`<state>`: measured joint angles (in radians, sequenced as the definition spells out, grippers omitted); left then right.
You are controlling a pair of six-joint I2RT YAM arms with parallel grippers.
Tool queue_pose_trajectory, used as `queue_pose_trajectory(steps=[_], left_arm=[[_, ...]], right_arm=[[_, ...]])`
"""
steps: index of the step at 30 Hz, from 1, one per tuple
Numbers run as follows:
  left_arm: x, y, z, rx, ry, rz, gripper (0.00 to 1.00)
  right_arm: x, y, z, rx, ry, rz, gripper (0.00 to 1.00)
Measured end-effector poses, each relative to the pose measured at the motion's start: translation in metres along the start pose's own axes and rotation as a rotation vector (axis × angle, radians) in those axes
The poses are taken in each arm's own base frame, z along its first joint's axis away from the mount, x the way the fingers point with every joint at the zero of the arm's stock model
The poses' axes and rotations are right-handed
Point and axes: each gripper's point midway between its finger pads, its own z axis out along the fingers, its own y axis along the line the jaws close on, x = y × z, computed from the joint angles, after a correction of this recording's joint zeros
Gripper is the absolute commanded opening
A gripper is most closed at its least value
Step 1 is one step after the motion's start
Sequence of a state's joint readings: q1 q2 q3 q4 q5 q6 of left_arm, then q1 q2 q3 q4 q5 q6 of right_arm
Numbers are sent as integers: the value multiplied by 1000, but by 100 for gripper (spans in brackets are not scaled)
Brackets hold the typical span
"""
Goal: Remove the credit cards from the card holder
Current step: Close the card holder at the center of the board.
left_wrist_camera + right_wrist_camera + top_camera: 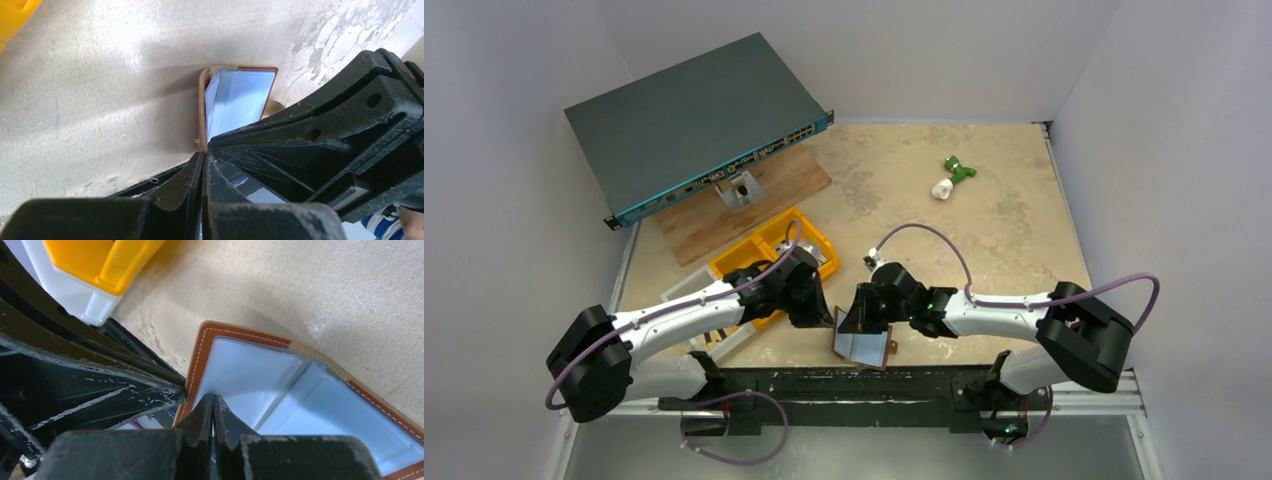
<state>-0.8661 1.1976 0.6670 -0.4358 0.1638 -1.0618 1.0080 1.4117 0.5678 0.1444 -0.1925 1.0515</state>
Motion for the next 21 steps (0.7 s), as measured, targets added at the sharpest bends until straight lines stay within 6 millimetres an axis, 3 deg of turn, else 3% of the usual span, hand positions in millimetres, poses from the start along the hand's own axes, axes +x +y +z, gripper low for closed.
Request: queue_pose_trajectory(steps=[5,9,16,21], left_arm=[[-4,-10,0,8,-2,15,0],[-4,-16,-1,15,3,27,0],[-1,-21,2,7,19,40,0],[1,-23,5,3,29,48,0]], right_arm=[[-6,0,-9,26,-37,7,3],[-12,-7,-24,84,-77,11,15],[-33,-22,-75,205,-223,14,41],[-28,-51,-93,313,-247,17,53]])
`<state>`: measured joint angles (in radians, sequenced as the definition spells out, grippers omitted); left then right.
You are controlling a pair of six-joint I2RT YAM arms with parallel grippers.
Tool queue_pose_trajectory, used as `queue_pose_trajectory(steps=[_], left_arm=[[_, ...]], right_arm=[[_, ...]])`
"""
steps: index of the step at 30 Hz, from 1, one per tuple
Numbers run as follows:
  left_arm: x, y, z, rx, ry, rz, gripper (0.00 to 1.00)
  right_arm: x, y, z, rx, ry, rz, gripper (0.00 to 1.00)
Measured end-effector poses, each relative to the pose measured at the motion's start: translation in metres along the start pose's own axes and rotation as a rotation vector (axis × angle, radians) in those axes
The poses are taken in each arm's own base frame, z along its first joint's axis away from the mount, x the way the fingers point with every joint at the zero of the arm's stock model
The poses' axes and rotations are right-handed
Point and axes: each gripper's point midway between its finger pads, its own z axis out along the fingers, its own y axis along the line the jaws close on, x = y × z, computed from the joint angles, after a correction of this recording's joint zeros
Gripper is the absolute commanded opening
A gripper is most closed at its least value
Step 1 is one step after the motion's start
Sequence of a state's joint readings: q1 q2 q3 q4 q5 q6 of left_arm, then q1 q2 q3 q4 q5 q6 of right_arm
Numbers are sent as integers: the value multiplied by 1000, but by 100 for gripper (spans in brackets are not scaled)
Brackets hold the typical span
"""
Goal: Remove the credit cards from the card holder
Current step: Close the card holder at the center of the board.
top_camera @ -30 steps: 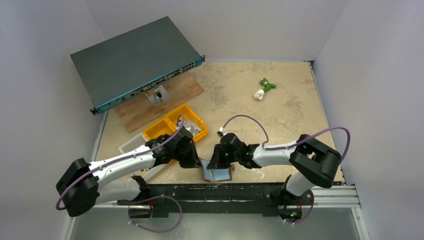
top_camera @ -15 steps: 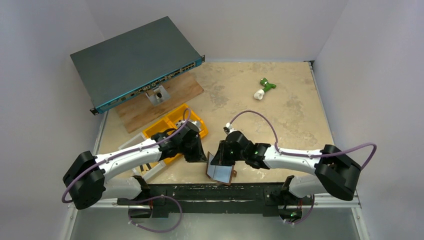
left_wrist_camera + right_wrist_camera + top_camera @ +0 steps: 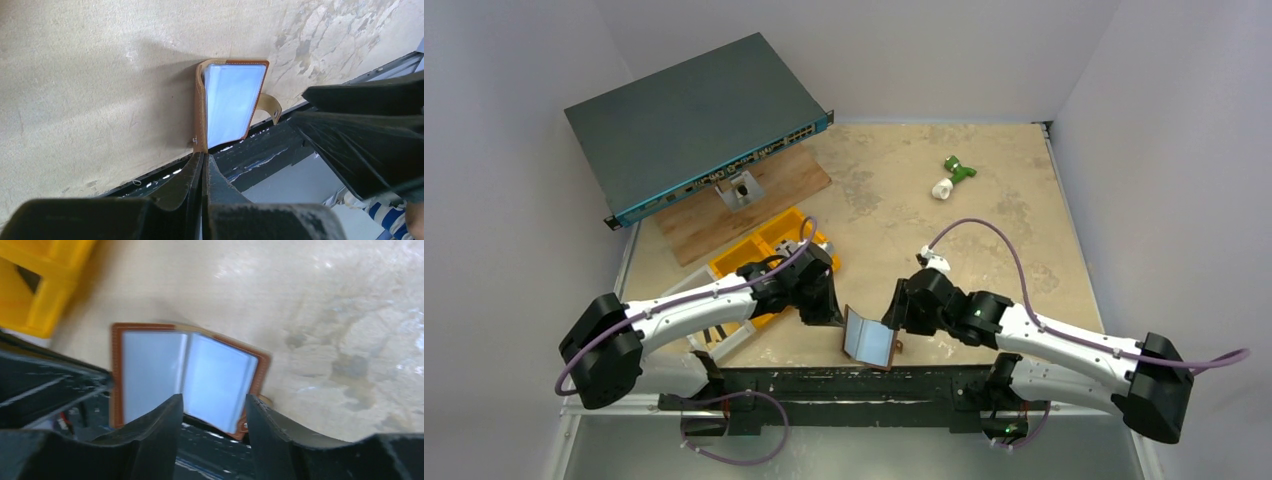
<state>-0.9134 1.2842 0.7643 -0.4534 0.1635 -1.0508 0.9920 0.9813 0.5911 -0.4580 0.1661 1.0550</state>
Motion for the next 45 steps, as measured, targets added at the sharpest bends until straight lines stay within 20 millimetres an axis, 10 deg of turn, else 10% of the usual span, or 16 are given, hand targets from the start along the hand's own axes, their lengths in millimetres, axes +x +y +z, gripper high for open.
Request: queue_pose_trajectory(steps=[6,10,22,33,45], left_arm=[[1,-4,0,4,5,14,0],[2,-4,0,4,5,19,0],[4,-10,0,22,10,43,0],[18,-29,21,82,58,58,4],[31,0,67,27,110,27,9]], right_arm=[[29,-47,12,129,76,-21,52],[38,-56,18,165,109,-27,32],[51,-43,41,127,177,-26,1],[50,-12,61,48,204,-30,0],[45,1,71,24,198,-40,0]])
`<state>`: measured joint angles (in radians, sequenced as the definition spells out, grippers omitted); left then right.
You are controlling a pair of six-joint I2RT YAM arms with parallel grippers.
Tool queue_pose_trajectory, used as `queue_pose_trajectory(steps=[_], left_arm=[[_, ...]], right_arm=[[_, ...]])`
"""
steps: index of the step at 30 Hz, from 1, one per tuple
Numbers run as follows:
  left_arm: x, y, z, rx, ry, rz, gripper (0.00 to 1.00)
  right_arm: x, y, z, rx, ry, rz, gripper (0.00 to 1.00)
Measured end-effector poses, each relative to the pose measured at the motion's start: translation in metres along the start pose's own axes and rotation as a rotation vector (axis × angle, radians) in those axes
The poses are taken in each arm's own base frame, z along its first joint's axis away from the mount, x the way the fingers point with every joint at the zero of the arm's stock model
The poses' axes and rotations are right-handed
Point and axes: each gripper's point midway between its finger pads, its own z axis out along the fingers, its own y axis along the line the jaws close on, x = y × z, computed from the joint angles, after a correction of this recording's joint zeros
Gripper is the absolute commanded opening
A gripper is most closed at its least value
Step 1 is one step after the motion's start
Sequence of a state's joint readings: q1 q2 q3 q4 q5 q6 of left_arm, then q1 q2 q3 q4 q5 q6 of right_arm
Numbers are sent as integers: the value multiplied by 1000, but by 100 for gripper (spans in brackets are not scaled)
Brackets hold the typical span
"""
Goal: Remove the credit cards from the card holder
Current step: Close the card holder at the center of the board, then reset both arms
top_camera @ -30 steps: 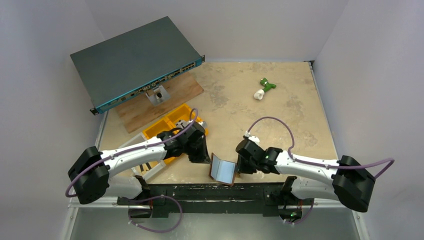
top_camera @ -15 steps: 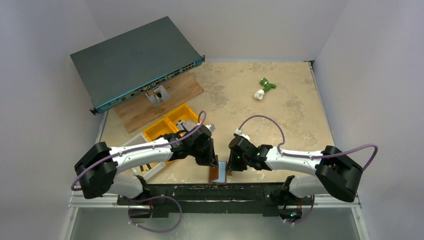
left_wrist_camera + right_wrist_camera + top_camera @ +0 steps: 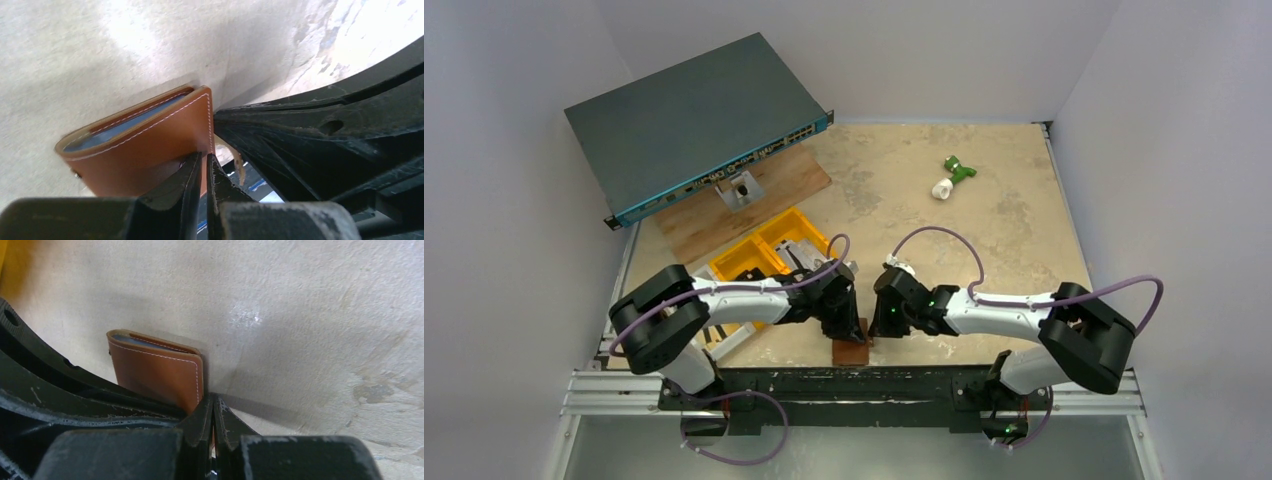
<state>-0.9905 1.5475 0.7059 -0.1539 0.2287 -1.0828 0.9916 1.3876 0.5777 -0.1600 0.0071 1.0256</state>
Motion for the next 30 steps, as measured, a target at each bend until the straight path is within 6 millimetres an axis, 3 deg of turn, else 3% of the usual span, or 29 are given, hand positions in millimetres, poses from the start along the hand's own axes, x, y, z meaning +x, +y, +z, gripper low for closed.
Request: queue_pose_trajectory(steps=[10,20,30], left_arm=[[-1,-13,9,74,18,19,12],[-6,-5,-21,18,-51,85,13],[-10,3,-36,-13,-80,106,13]], right_arm=[[-3,1,-6,-3,-14,5,1],[-12,14,-14,-26,-30,5,2],[-17,17,-17,-21,-48,4,3]])
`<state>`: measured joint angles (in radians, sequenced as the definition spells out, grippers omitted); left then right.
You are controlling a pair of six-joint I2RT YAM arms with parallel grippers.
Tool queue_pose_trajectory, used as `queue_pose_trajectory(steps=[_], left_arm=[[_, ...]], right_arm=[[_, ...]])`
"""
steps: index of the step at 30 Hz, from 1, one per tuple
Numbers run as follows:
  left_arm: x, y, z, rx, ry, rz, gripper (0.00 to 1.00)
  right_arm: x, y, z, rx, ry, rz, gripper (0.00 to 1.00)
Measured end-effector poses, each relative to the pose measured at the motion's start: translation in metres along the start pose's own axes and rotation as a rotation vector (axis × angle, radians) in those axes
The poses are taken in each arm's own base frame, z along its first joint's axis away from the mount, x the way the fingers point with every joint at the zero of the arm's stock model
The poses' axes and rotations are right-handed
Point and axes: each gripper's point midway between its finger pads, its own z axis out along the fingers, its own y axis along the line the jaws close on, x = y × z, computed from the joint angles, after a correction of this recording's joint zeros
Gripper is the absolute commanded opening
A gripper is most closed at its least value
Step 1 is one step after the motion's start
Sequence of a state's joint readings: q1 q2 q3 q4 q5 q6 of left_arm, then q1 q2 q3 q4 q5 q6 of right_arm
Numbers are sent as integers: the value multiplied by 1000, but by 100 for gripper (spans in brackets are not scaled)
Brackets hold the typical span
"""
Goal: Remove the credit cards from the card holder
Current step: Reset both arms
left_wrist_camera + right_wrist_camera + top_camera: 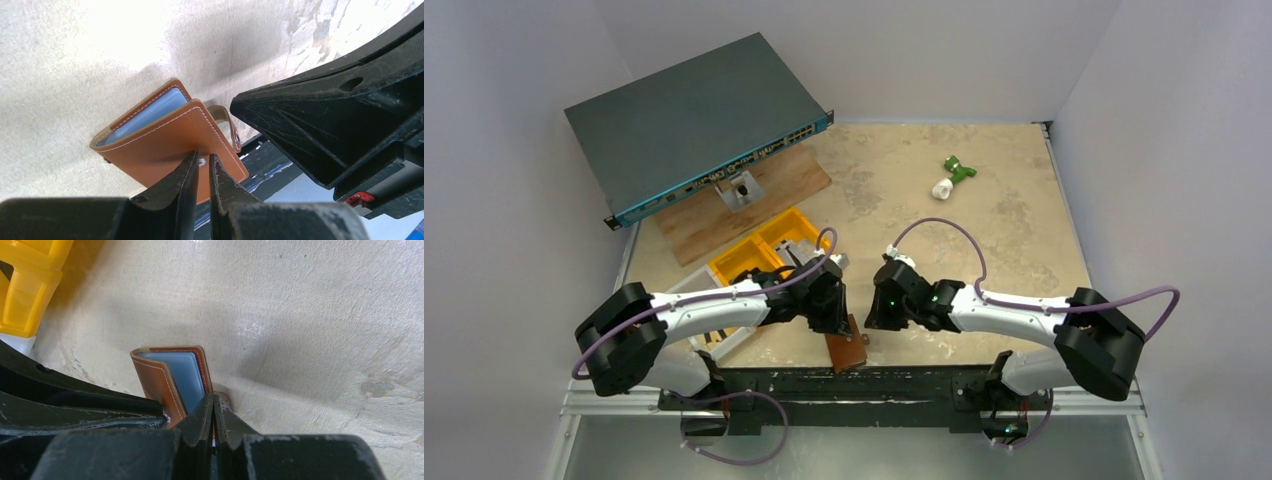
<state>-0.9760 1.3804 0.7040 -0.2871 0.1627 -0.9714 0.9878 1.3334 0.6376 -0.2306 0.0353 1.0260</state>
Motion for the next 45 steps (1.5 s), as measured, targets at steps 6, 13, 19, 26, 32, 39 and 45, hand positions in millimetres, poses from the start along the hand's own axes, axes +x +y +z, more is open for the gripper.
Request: queue_pose_trajectory(steps=[6,13,19,26,32,39,45], left_arm=[[-1,7,-2,-21,0,3,13],[-1,7,-6,-21,-3,9,14],[-4,5,-22,-14,-26,28,45],[-40,-13,-82,24,-191,50,86],[-77,-20,-156,8,-396,54,93],[-79,7,-194,-119,-484,66,100],[-74,24,-206,-174,-508,64,100]], right_arm=[[0,0,0,0,0,0,3],[-5,6,-8,-20,-18,0,8],[-18,16,-24,-44,-67,2,27],[-52,42,-71,-138,-216,22,83],[-78,59,-110,-218,-346,29,99],[-86,59,-120,-223,-387,16,99],[-87,60,-125,-236,-397,15,99]])
